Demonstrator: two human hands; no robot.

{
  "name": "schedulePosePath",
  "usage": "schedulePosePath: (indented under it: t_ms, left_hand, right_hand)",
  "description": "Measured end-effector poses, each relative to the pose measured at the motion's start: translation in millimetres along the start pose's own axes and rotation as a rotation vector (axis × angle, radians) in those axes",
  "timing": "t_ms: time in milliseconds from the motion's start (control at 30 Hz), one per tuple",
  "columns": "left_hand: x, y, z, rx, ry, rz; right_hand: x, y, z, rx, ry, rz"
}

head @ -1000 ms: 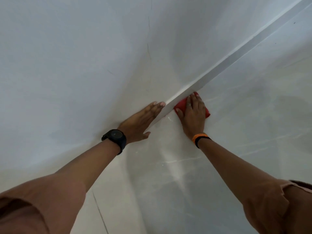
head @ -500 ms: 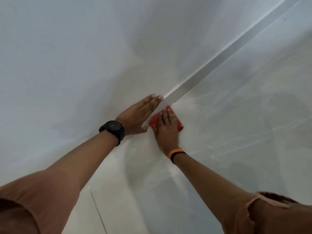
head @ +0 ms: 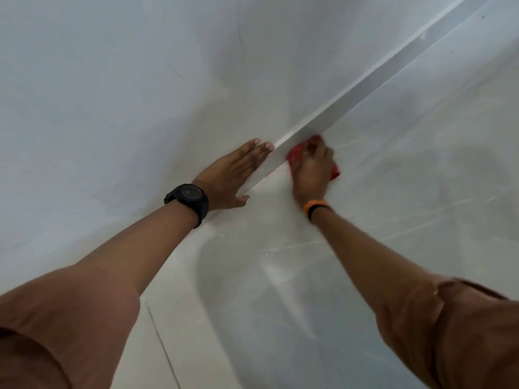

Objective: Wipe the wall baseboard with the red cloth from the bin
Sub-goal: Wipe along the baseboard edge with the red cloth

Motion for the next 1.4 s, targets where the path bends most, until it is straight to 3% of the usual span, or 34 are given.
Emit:
schedulePosePath:
  t_ms: [133,233,500,600,733,867,1167,1267,1400]
  left_hand:
    - [2,-2,0,0.041,0.013,0.010]
    - [0,-2,1,0.045,-0.006,0.011]
    - [1,2,-1,0.032,-0.024,-0.035]
    - [2,3,-2,0.052,-0.017,-0.056]
    - [4,-1,-5,0.070,0.004,-0.079]
    - [4,-2,-3,0.037,-0.024,-0.069]
    - [3,2,-5,0.008,-0.055,-0.057]
    - [4,3,-4,0.022,-0.037,-0.069]
    - [5,1,-4,0.059,-0.026,-0.081]
  right_hand:
    - [-69,16,46,0.140,-0.174,0.159]
    - [-48,9,36,0.136,-0.260,0.227]
    - [50,-23,-34,0.079,0.064,0.091]
    - [23,-15,-10,0.151,0.011,0.068]
    - [-55,14,40,0.177,-0.161,0.204]
    - [-50,10,47,0.182,-0.225,0.274]
    - [47,-23,-26,0.036,-0.058,0.088]
    - [26,-11,-10,0.026,-0.005,0.051]
    - [-49,18,43,0.065,-0.154,0.162]
Point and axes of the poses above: each hand's wrist, its own x-axis towards the middle knuckle, its own y-axis out of the palm, z = x × y, the point moved 6 cm from there along x, towards the middle knuckle
